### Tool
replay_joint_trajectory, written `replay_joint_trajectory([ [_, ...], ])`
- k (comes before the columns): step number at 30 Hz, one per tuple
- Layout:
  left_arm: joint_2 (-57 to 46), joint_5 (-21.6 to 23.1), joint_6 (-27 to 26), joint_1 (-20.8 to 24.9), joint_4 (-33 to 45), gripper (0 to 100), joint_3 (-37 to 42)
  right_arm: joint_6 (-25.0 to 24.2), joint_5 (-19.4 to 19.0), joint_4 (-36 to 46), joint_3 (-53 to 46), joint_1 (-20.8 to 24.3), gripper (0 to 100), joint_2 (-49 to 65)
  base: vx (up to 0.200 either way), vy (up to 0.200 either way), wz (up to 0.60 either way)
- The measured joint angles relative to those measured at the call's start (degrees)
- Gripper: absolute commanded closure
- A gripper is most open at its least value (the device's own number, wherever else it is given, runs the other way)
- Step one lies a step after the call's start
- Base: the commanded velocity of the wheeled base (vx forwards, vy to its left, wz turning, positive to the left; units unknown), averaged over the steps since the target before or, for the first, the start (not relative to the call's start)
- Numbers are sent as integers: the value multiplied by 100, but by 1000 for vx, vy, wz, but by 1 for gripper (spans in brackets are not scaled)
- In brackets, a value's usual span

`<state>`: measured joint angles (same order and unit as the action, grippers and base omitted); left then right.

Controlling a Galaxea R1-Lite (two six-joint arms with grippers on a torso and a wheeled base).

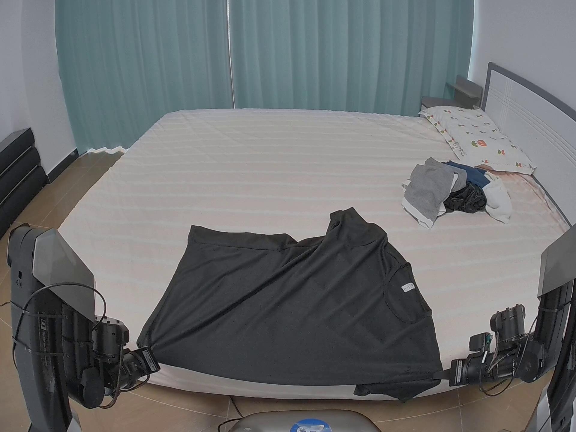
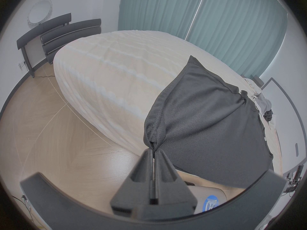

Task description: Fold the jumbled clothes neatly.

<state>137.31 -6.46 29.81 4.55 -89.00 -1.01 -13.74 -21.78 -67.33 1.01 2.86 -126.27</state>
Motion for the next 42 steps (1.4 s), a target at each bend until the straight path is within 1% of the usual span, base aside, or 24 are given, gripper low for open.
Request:
replay_joint_trajectory([
  [3,6,-2,-24,9,65,100,0,69,6,22,0,-6,100,26,0,0,0],
  [8,-129,1,-266,20,697,100,0,96,85,20,0,-45,100,50,0,0,0],
  [12,-267,1,-334,29,889,100,0,99,134,5,-2,-66,100,52,0,0,0],
  [16,-379,17,-468,49,1360,100,0,101,148,-17,0,-78,100,55,0,0,0],
  [21,-484,20,-525,173,1759,100,0,99,154,-22,0,-87,100,55,0,0,0],
  [24,-525,20,-523,243,1812,100,0,101,154,-28,0,-94,100,55,0,0,0],
  [27,-562,20,-490,256,1627,100,0,99,138,-72,0,-96,100,61,0,0,0],
  [31,-716,61,-408,232,1477,100,2,44,107,-336,0,-94,100,138,0,0,0],
  [34,-984,245,-191,199,1431,100,-26,-95,79,-600,-2,-89,100,260,0,0,0],
  [37,-1245,425,73,146,1415,100,-133,-282,30,-1040,-2,-78,100,383,0,0,0],
  [42,-1482,507,202,-85,1403,100,-446,-522,-5,-1877,-2,-74,100,463,0,0,0],
])
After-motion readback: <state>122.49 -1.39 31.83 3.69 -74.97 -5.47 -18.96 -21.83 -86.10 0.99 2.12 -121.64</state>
